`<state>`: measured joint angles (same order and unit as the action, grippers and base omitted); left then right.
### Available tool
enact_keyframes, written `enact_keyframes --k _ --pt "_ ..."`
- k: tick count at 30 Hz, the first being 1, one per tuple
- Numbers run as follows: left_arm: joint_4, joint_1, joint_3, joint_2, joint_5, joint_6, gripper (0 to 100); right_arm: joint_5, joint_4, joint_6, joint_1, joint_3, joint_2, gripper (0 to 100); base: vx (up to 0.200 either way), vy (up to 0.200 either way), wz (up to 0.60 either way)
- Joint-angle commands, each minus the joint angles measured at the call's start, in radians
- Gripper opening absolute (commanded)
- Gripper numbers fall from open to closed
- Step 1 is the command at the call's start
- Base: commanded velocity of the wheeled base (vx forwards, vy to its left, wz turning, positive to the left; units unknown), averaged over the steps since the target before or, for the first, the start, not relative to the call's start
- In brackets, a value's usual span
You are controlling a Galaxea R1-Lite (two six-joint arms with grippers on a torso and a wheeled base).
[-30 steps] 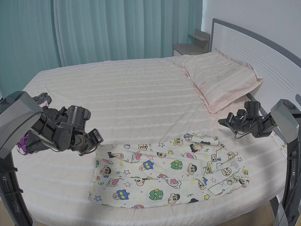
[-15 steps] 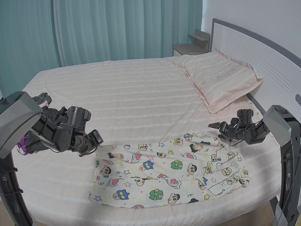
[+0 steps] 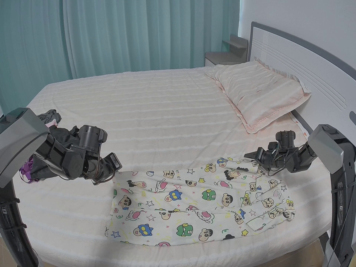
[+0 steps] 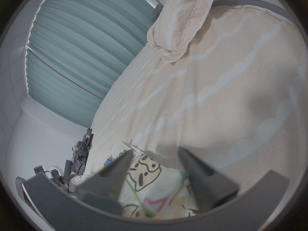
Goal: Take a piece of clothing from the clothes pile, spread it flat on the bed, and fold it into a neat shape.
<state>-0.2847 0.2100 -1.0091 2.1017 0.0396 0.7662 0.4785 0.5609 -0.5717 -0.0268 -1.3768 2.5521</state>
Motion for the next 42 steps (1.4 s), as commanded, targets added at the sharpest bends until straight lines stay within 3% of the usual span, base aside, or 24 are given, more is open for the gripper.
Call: enact_keyframes --k 1,14,20,27,32,42 --pt "-0.001 0.0 0.0 0.001 0.0 0.001 0 0.002 0.002 -0.002 -0.002 -0.008 0.008 0 0.0 0.0 0.0" --pt "-0.001 0.002 0.0 -0.006 0.016 -0.002 0 0.022 0.045 -0.076 0.021 0.005 -0.044 0 0.0 0.0 0.0" --pt "-0.001 0.006 0.0 -0.012 0.028 -0.002 0 0.068 0.102 -0.125 0.038 0.064 -0.108 0 0.0 0.0 0.0" --pt "-0.001 0.014 -0.002 -0.029 0.028 -0.005 0 0.075 0.122 -0.126 0.054 0.105 -0.133 0 0.0 0.0 0.0" --pt "0.001 0.014 -0.002 -0.037 0.028 -0.01 0 0.132 0.122 -0.126 0.073 0.16 -0.201 0 0.0 0.0 0.0" --pt "-0.004 0.017 -0.025 -0.035 0.028 -0.015 0 0.183 0.122 -0.125 0.105 0.228 -0.308 0 0.0 0.0 0.0"
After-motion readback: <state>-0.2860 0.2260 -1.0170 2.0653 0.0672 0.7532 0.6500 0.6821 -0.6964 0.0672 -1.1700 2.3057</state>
